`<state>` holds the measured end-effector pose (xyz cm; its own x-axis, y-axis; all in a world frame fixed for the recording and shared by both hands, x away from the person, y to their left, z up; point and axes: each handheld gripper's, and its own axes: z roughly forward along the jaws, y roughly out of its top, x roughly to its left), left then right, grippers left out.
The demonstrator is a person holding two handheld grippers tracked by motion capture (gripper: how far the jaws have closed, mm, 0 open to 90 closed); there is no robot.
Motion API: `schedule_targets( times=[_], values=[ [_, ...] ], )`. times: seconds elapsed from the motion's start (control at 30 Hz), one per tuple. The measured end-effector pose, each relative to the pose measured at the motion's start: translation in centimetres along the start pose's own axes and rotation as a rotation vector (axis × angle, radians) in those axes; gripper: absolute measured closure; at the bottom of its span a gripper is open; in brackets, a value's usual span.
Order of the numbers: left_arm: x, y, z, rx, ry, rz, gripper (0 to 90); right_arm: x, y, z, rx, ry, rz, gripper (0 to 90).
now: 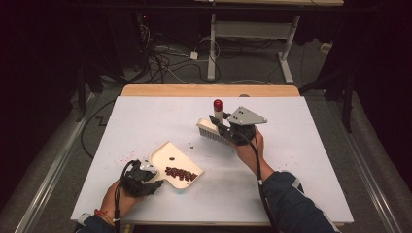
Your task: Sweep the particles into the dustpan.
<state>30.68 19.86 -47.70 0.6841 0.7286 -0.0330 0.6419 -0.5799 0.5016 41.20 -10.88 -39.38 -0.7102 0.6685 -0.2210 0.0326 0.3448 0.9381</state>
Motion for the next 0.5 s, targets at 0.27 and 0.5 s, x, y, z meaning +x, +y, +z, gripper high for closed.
schedule_targets(
  times=[0.27, 0.5],
  values=[
    [0.0, -0.1, 0.1, -0.009, -0.001, -0.014, 63.0, 1.4, -0.2, 2.6, 0.001, 0.015, 0.041, 69.9],
    [-0.1, 0.0, 0.2, -0.009, 0.003, -0.020, 63.0, 4.5, 0.0, 2.9, 0.022, 0.086, 0.015, 68.9]
  ],
)
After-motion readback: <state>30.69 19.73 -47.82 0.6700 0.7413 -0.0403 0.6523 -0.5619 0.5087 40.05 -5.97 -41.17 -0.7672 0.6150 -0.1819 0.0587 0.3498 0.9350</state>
